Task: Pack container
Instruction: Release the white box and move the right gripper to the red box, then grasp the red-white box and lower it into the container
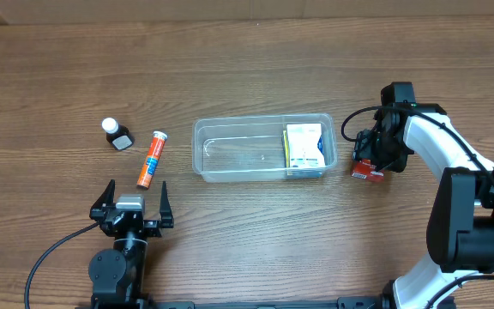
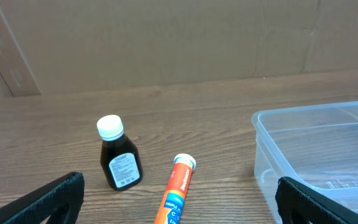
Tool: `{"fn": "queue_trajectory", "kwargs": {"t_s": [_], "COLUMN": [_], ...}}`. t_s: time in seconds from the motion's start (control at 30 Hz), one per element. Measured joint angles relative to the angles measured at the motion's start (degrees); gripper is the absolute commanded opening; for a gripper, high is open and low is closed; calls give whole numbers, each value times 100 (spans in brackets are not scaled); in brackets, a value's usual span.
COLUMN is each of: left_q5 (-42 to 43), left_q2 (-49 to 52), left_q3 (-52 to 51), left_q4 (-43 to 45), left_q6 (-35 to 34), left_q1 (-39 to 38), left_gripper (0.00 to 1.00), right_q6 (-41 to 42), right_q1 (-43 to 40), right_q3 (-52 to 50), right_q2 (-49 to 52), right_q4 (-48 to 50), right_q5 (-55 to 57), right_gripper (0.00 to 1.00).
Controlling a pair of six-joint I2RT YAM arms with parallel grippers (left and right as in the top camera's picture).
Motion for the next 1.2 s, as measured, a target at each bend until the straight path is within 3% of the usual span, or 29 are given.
{"fn": "queue_trajectory", "kwargs": {"t_s": [0.2,0.3,0.67,1.0,1.2], "left_q5": [0,0,15,15,15], "left_q2": [2,2,0,2,2], "left_q3": [0,0,0,0,0], "left_q4": [0,2,2,2,2], "left_q6": [0,0,0,0,0], "left_q1": [0,0,0,0,0], "left_gripper": [100,100,100,100,100], "right_q6": [4,4,-258,-249,164], "right_q1": [0,0,195,2312,3012], "right_q3": [2,275,3550,3615,3217], "right_q2": [0,24,76,-15,-76], "right_q4": [-9,-472,-3056,-3049,-2140], "right_q5": [13,42,129,-623,-686], "right_gripper": [64,64,64,65,64]}}
